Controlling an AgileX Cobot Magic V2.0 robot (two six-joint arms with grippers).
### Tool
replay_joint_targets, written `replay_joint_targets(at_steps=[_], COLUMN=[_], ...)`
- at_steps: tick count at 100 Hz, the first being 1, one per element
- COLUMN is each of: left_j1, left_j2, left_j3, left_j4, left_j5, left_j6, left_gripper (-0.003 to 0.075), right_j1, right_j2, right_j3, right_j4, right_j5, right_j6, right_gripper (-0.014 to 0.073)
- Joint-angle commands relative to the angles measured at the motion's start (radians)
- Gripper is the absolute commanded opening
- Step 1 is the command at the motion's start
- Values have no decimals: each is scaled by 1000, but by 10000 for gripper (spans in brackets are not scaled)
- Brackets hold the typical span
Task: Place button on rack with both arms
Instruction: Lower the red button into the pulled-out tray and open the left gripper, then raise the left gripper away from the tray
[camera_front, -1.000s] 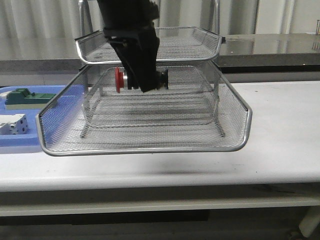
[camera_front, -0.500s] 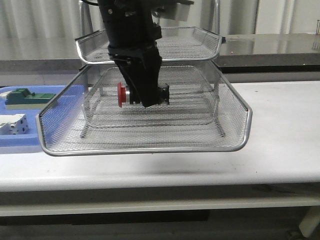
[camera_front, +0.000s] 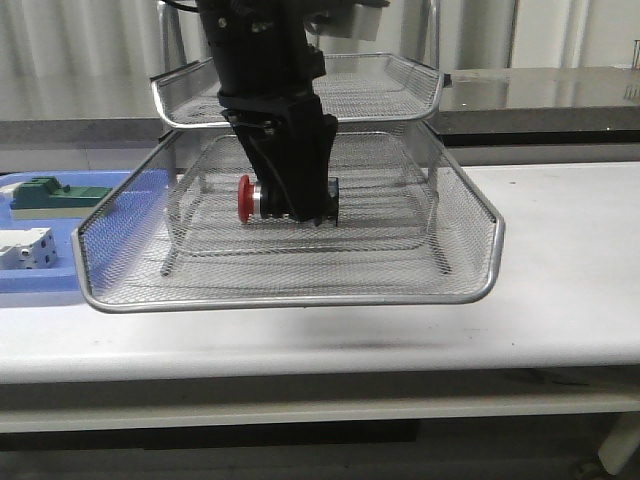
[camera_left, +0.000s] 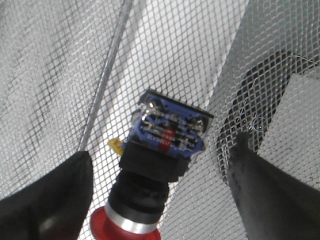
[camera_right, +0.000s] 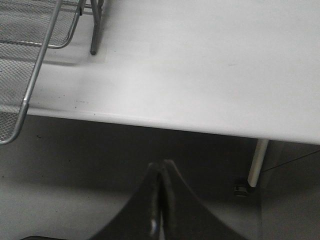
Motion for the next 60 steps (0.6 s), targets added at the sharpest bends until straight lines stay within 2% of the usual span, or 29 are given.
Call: replay_joint_targets(at_steps=[1,41,60], left_j1=[-7,8,79], left_j2=[-65,-243,-364], left_j3=[-27,-29,-16], left_j4=[-23,-15,-7], left_j5=[32,32,32], left_j6=[-17,-113,-166], left_gripper=[550,541,525], right_j1=[1,1,1], right_j2=[-4,-4,-4], right_j3=[-25,-25,-25], right_j4=[-10,-10,-10], right_j5=[-51,-51,-51], right_j6=[-1,-1,-1], right_gripper=[-68,-68,-68])
